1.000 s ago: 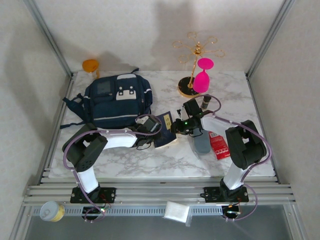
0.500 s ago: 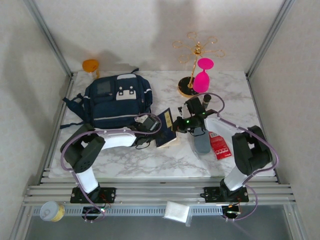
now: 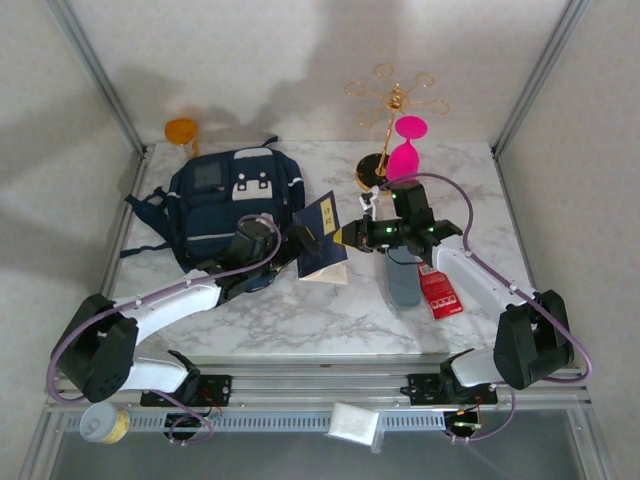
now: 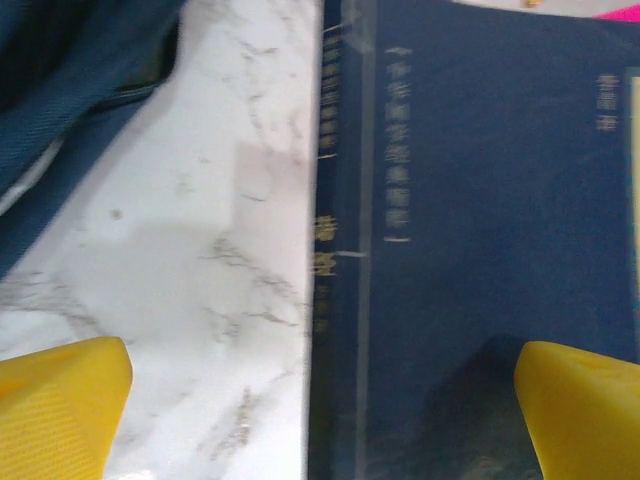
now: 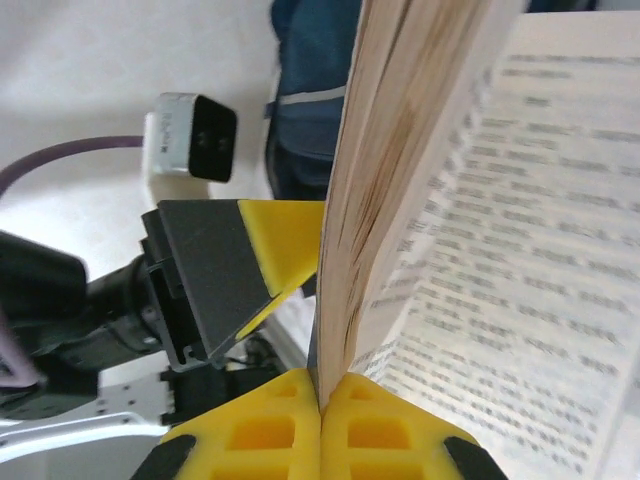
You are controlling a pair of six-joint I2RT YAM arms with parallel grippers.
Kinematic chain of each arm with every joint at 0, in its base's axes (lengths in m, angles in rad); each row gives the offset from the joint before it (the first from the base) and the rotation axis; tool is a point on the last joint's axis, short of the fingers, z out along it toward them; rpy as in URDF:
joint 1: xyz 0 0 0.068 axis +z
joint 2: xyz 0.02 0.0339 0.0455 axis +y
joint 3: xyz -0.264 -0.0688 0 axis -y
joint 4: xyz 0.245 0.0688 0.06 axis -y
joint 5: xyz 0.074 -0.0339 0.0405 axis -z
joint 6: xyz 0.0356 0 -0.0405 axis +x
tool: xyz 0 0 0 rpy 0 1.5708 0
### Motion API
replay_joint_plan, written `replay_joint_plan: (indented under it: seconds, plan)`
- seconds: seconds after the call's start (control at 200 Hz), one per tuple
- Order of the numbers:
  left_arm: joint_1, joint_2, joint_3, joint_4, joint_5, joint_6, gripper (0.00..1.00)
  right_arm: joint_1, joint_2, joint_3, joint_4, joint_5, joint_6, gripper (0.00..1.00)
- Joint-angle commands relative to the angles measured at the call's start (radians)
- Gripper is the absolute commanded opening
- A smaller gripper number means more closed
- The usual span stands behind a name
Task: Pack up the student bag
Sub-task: Pick up the book from the center of the table.
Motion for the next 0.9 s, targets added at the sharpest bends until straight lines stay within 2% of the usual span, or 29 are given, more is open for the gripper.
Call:
replay_joint_plan:
  seconds: [0.0,0.11,0.235,0.315,0.441,0.521,0.591,0.691,0.801,0.896]
  plan:
    - [0.005,-0.048,-0.023,0.175,0.131,-0.032,0.94,0.003,-0.012,-0.021,0.172,-0.143,0.106,0.02]
    - [0.005,-0.076,-0.056,0.329,0.173,-0.079,0.85,0.001,-0.002,-0.033,0.161,-0.121,0.086,0.02]
    - [0.007,-0.1,-0.053,0.373,0.185,-0.093,0.73,-0.003,0.027,-0.028,0.12,-0.106,0.056,0.04]
    - [0.007,-0.124,-0.06,0.4,0.181,-0.094,0.61,-0.007,0.044,-0.023,0.083,-0.082,0.027,0.09]
    - [0.007,-0.147,-0.059,0.4,0.164,-0.092,0.3,-0.006,0.041,-0.023,0.117,-0.107,0.055,0.25]
    - [0.009,-0.149,-0.042,0.371,0.157,-0.072,0.12,-0.011,0.035,-0.002,0.076,-0.09,0.032,0.51]
    - [0.009,-0.144,-0.034,0.382,0.163,-0.084,0.01,-0.023,0.035,0.005,0.051,-0.07,0.043,0.69]
    - [0.007,-0.128,-0.028,0.462,0.202,-0.123,0.0,-0.03,0.044,-0.008,0.084,-0.104,0.08,0.98]
    - [0.005,-0.109,-0.009,0.472,0.208,-0.127,0.0,-0.029,0.034,-0.013,0.182,-0.171,0.121,0.99]
    - [0.005,-0.086,0.01,0.435,0.197,-0.098,0.0,-0.027,0.009,-0.052,0.411,-0.275,0.262,0.99]
